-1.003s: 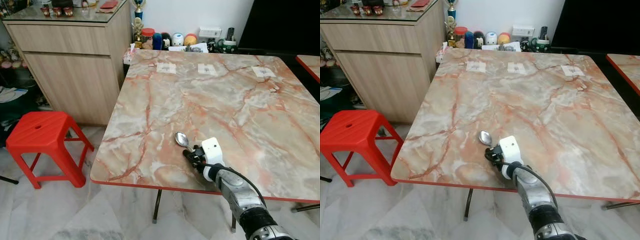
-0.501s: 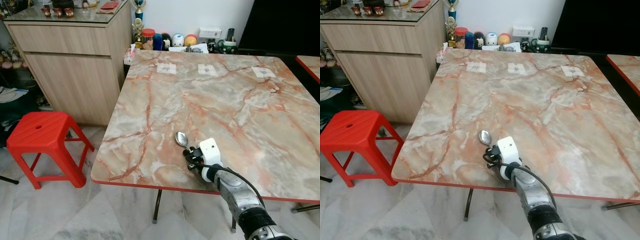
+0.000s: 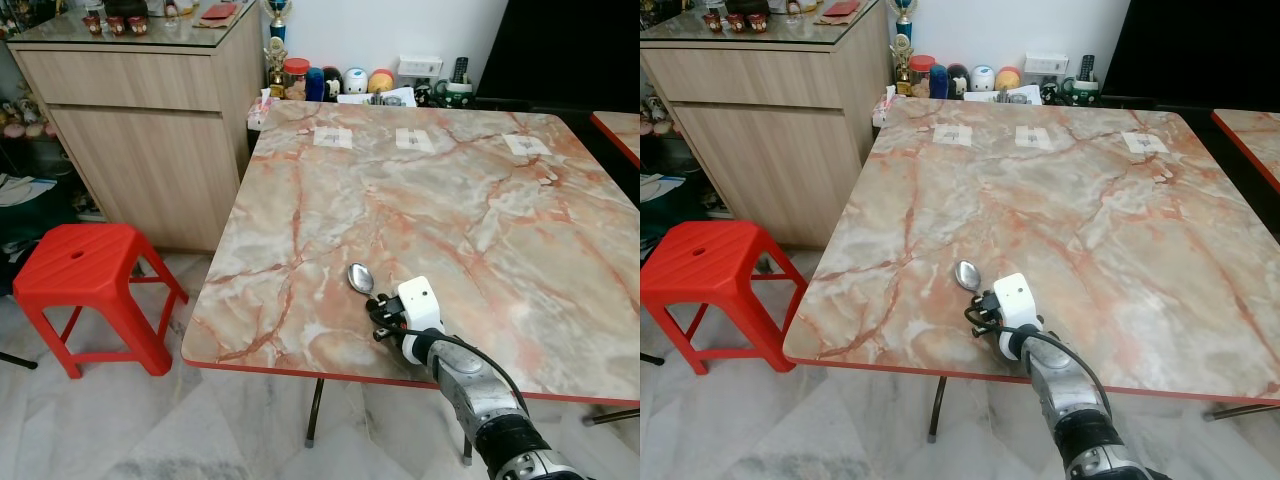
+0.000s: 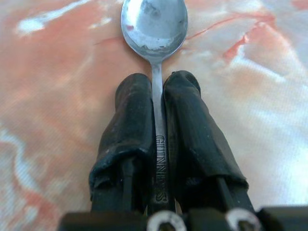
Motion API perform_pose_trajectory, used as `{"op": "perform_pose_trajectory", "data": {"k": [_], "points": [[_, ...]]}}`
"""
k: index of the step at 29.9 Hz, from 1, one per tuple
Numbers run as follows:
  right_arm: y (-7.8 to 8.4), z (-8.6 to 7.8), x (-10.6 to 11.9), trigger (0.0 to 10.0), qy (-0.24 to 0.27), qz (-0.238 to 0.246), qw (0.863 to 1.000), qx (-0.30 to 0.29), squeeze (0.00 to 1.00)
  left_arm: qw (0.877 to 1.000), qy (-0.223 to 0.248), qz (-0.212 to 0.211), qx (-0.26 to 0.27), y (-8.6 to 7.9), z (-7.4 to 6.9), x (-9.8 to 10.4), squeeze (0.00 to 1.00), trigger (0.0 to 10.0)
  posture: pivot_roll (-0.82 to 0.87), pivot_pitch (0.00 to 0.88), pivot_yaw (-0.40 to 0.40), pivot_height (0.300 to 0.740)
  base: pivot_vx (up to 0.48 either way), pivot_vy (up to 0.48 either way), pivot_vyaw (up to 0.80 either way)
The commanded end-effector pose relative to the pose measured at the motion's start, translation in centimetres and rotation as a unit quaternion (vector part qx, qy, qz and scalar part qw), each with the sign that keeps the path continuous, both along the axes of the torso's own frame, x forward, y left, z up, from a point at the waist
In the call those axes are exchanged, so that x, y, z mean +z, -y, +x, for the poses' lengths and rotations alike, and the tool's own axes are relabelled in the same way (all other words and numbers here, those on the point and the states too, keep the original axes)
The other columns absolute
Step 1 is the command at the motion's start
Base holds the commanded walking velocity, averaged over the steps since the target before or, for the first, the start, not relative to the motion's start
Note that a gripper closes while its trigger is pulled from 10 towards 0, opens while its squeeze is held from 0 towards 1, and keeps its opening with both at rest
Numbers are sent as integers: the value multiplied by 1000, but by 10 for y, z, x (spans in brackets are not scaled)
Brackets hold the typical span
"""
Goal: Setting the table
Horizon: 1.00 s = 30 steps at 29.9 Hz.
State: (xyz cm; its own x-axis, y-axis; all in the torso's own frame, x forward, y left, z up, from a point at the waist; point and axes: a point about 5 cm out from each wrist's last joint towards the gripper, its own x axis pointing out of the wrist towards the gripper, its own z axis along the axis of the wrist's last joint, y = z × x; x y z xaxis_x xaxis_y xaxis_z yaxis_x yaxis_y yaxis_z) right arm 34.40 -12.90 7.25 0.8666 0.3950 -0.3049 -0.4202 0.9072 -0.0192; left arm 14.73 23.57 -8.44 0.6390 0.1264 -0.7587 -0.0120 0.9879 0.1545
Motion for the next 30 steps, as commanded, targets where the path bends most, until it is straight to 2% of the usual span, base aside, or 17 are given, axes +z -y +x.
{"op": "perform_pose_trajectory", "data": {"k": [1,2,3,4,11,18,26,30], "points": [[8,-7,-15,0,-22,-7,999,-36,0,1000,-16,-4,-3,2,-7,-4,0,10000,61,122,-30,740,0,0,0],[10,-6,-12,3020,-12,-2,999,-47,0,1000,-16,-4,-3,2,-7,-4,0,10000,59,122,-30,740,0,0,0],[10,-5,-11,3020,-7,2,999,-53,0,1000,-16,-4,-3,2,-7,-3,0,10000,59,122,-30,740,0,0,0],[13,-2,-3,10000,28,3,997,-71,0,1000,-15,-3,-3,2,-7,-3,0,10000,59,121,-31,740,0,0,0],[20,-3,18,10000,115,27,987,-111,0,1000,-14,1,-3,2,-7,-4,0,10000,56,122,-36,740,0,0,0],[26,-11,18,10000,141,37,980,-134,0,1000,-16,1,-5,4,-8,-4,0,10000,53,123,-37,740,0,0,0],[39,-24,34,10000,219,42,956,-191,0,1000,-19,1,-6,5,-8,-5,0,10000,50,105,-39,740,0,0,0],[38,-28,35,10000,228,48,953,-194,0,1000,-21,0,-7,5,-8,-5,0,10000,50,87,-34,740,0,0,0]]}}
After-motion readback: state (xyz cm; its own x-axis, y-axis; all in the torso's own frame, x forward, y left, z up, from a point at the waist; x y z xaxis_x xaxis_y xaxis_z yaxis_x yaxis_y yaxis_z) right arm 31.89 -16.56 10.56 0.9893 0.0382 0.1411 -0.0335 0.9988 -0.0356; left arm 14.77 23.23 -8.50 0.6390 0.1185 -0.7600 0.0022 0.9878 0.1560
